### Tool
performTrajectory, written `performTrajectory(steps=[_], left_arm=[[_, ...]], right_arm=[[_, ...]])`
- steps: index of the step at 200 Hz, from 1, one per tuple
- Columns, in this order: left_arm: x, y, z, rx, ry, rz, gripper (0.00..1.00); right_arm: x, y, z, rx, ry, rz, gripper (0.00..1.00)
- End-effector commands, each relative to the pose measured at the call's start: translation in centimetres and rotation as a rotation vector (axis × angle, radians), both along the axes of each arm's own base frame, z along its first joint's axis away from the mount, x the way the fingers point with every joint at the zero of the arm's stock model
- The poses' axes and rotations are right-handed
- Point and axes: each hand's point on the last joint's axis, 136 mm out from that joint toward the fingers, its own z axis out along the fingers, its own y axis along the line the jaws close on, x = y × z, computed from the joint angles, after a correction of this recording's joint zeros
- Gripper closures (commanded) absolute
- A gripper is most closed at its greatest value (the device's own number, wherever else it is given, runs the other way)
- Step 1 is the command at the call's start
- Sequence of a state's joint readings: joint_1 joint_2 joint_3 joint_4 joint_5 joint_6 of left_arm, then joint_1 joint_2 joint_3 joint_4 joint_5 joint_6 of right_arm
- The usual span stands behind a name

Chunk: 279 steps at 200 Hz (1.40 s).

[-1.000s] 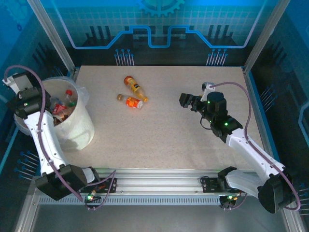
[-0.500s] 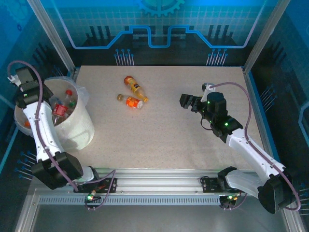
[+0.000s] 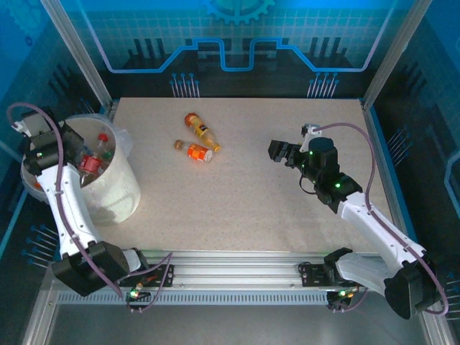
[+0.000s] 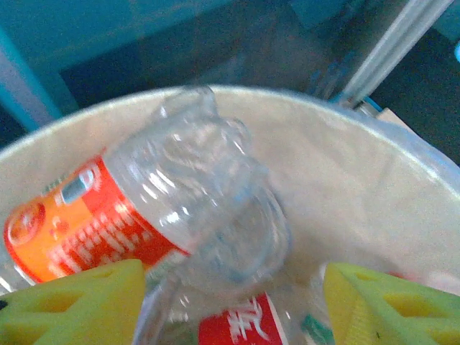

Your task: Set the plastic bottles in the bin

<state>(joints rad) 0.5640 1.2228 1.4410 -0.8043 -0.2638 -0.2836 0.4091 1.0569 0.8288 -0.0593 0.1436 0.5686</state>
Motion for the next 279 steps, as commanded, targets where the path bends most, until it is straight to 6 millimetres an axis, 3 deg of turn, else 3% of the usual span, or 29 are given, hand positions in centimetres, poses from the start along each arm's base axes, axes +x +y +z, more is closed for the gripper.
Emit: performTrajectory(steps=[1,29,66,110,137,179,223,279], left_arm=[[-0.4,-3.8,4.8,-0.021,-0.138,-0.098,0.32],[0.9,-9.9,8.2,0.004,-0.232,-0.274,0.28],[4.4,-18.1,8.5,-0.052,-0.373,-0.484,0.25],[9.0,-28.2,4.4,-0.078,-0.359,-0.672,0.16],[12.1,-32.2,-0.5,-0.123,-0.298,-0.683,0.05],[16.3,-33.1,-8.9,-0.179,-0.152,-0.551,0.01],[17.9,-32.0,-17.9,-0.321,0.116,-0.378,0.01],[18.9,-31.4,-23.5,-0.426,0.156,-0.292,0.02]], right_arm=[[-0.4,-0.8,1.1,0.006,-0.026,-0.024,0.0],[-0.9,-1.0,0.8,0.008,-0.025,-0.025,0.0],[-1.6,-0.6,0.8,-0.013,-0.013,0.018,0.0],[-2.4,0.4,0.5,-0.025,0.021,0.088,0.0],[-2.7,0.8,0.1,-0.013,0.034,0.097,0.0],[-3.3,1.4,0.2,-0.012,0.049,0.121,0.0],[-4.2,1.6,0.6,-0.038,0.056,0.148,0.0],[-4.8,1.4,0.6,-0.048,0.055,0.146,0.0]])
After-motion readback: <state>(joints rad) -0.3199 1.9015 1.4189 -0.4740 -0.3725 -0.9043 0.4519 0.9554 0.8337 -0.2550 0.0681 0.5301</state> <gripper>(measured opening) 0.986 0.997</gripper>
